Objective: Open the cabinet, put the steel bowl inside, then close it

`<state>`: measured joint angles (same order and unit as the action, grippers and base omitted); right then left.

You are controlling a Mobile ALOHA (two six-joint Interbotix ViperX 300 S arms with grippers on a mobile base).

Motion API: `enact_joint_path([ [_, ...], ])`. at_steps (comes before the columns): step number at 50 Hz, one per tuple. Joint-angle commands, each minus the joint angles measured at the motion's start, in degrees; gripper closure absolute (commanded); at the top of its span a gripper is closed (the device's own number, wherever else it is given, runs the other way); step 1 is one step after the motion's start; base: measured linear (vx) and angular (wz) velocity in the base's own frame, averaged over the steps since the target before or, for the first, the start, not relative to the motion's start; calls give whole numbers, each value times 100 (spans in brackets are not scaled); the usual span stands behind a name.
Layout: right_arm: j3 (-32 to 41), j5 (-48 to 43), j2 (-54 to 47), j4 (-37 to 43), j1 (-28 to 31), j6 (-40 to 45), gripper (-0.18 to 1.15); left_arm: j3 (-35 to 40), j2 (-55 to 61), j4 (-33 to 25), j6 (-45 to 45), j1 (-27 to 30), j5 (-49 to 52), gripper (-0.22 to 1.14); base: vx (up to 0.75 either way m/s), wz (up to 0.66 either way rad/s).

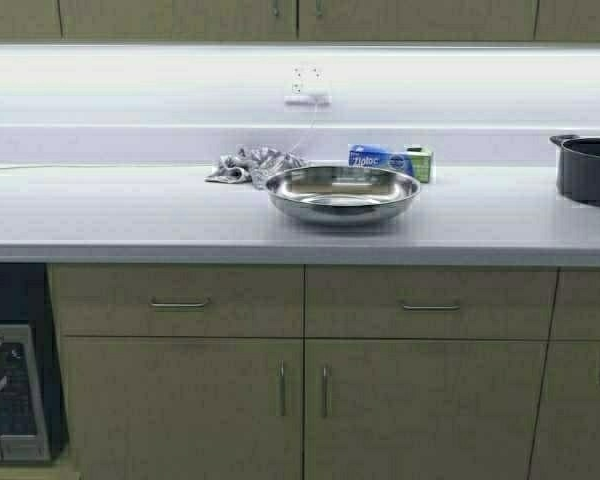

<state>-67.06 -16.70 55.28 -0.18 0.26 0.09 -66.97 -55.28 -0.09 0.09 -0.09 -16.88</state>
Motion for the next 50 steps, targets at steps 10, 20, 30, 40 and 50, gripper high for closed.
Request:
enact_joint_path([
  [10, 18, 158, -18, 0, 272, 62, 93, -44, 167, 114, 9, -114, -79, 88, 8, 1],
  [20, 18, 176, 53, 0, 264, 35, 92, 0, 396, 272, -44, -264, -211, 89, 17, 2],
  [30, 0, 325, 132, -9, 264, 9, 92, -9, 387, 299, -26, -264, -308, 89, 21, 5],
  [40, -9, 334, 141, -79, 264, -9, 92, -18, 360, 299, 9, -264, -343, 89, 26, 1],
  [50, 0, 334, 123, -88, 272, 26, 92, -53, 316, 299, 0, -264, -343, 89, 27, 4],
])
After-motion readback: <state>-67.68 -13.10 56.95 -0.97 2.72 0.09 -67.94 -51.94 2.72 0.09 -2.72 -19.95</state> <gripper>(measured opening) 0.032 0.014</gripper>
